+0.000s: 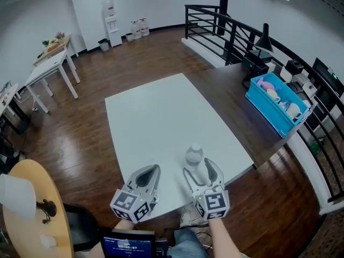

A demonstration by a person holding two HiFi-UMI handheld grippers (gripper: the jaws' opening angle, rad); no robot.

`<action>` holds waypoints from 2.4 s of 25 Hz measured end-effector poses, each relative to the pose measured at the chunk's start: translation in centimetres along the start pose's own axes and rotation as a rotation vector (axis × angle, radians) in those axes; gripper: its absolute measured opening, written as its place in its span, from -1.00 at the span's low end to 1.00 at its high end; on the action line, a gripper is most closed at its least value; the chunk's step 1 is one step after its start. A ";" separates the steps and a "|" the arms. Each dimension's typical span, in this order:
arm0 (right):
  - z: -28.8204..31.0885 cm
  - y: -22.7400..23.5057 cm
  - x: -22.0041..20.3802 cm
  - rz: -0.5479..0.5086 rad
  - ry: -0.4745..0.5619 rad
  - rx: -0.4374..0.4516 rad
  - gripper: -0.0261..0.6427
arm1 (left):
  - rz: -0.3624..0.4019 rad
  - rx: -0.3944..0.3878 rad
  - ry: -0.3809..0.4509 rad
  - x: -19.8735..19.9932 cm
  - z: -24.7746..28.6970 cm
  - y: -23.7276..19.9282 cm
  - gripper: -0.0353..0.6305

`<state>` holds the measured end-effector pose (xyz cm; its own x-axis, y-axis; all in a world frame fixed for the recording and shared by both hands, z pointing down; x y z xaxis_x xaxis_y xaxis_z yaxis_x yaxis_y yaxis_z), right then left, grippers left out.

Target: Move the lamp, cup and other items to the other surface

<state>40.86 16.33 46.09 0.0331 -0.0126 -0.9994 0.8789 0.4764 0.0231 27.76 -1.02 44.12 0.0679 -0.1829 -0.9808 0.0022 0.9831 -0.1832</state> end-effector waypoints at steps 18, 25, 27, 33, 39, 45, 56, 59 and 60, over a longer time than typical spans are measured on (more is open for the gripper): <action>3.1 -24.0 3.7 -0.038 0.057 0.564 -0.92 | 0.016 0.232 0.058 1.9 -17.4 -6.8 -0.87; 4.3 -33.4 5.4 -0.043 0.069 0.763 -0.92 | 0.039 0.403 0.082 2.6 -25.9 -9.9 -0.87; 4.3 -35.2 5.6 -0.047 0.078 0.799 -0.92 | 0.043 0.434 0.087 2.9 -27.5 -10.2 -0.87; 4.1 -37.6 5.8 -0.057 0.081 0.850 -0.92 | 0.073 0.467 0.091 3.3 -29.7 -10.3 -0.86; 4.3 -37.7 5.6 -0.063 0.096 0.844 -0.91 | 0.051 0.465 0.120 3.1 -29.9 -10.5 -0.87; 4.3 -37.8 5.8 -0.068 0.081 0.851 -0.91 | 0.046 0.461 0.123 3.0 -29.6 -10.7 -0.87; 5.2 -44.2 4.5 0.011 0.085 0.982 -0.82 | 0.104 0.696 0.178 2.5 -37.1 -11.9 -0.85; 3.8 -48.0 3.7 0.031 0.072 1.078 -0.82 | 0.093 0.806 0.212 1.4 -41.8 -11.2 -0.80; 3.2 -49.4 3.3 0.044 0.057 1.123 -0.80 | 0.086 0.852 0.222 1.0 -43.5 -10.7 -0.77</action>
<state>-0.94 -10.08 41.71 0.0781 0.0390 -0.9962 0.8088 -0.5867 0.0404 -15.62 -12.21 42.20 -0.0932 -0.0192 -0.9955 0.7543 0.6512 -0.0832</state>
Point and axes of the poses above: the fingertips, and each gripper's own axes: z forward along the fingers, y to its right, x out of its top, the point moved 8 cm from there along -z, backward along the fingers, and after that the axes turned 2 degrees about y, right-handed, at the moved point
